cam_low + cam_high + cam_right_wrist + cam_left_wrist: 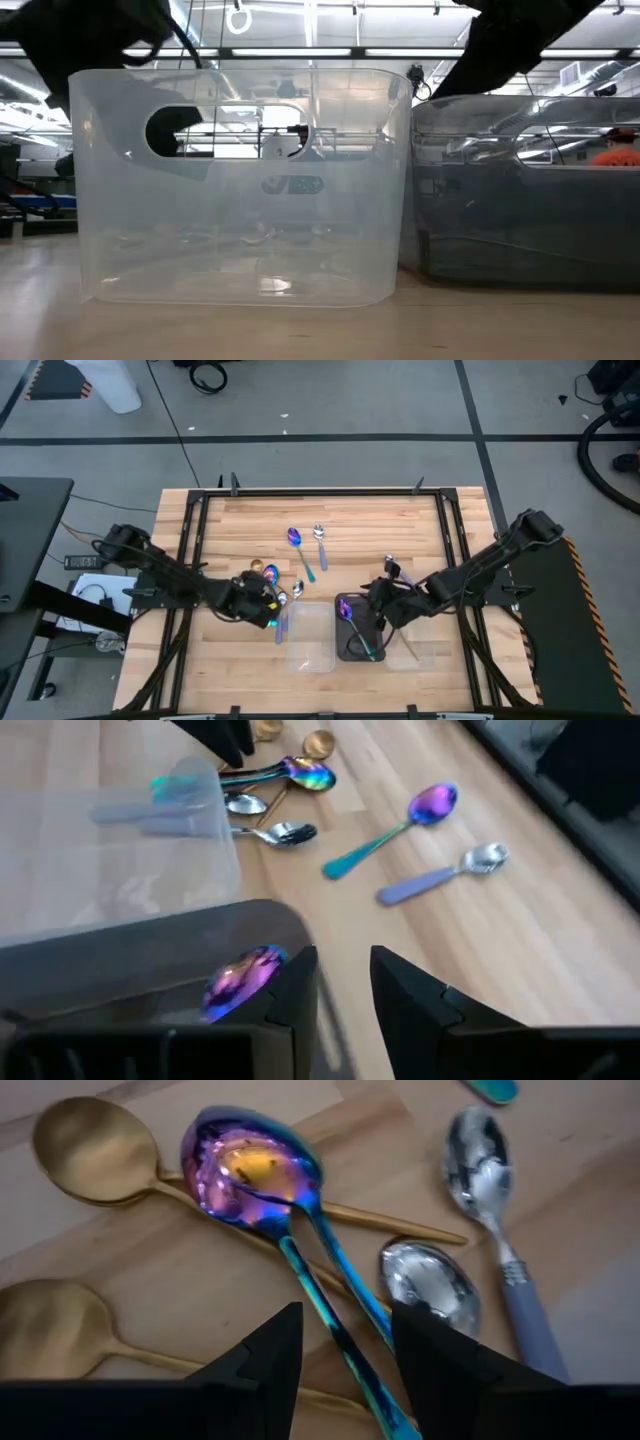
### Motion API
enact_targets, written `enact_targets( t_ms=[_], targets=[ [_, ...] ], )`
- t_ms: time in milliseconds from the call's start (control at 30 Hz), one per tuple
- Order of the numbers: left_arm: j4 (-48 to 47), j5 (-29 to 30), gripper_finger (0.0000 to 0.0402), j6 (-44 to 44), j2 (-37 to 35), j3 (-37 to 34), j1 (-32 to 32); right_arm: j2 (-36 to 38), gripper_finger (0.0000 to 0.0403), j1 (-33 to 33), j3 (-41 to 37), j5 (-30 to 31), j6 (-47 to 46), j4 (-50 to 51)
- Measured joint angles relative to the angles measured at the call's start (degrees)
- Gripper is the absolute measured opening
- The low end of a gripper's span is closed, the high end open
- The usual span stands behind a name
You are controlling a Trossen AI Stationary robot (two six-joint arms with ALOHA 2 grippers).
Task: Sort silverware by color (type)
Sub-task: Put the blue spoon into the black bin
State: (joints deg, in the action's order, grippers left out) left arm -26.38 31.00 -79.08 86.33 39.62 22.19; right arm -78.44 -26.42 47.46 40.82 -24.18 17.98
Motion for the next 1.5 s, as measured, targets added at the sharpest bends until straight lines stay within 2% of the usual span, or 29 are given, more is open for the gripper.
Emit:
enact_targets(
  t_ms=[233, 433, 633, 933, 1167, 1300, 1500],
  targets=[
    [-0.07, -2.37, 0.0162, -0.57, 0.04, 0.02, -2.27, 3.28, 0.0094, 4.94, -0.76, 0.01, 9.02, -1.37],
    [-0.52, -2.07, 0.0162, -2.84, 0.04, 0.02, -2.77, 5.57, 0.0094, 7.9, -8.03, -0.74, 13.85, -10.23],
    [-0.55, -1.94, 0.0162, -3.23, 0.04, 0.0, -4.23, 7.9, 0.0093, 11.15, -14.38, -7.84, 18.57, -22.16],
    [-0.59, -6.17, 0.0162, -2.24, 2.85, 0.0, -6.3, 8.38, 0.0093, 14.18, -17.05, -9.51, 19.71, -22.59],
    [-1.28, -6.52, 0.016, -2.12, 3.66, 0.09, -6.26, 8.38, 0.0093, 14.23, -17.05, -9.51, 19.93, -23.09],
    [-2.16, -7.21, 0.0138, -2.11, 3.67, 0.09, -6.28, 8.38, 0.0092, 14.26, -17.05, -9.48, 20.64, -23.1],
    [-2.43, -7.47, 0.0068, -2.79, 3.65, 0.02, -6.29, 8.38, 0.0091, 14.23, -17.05, -9.5, 20.05, -23.13]
  ],
)
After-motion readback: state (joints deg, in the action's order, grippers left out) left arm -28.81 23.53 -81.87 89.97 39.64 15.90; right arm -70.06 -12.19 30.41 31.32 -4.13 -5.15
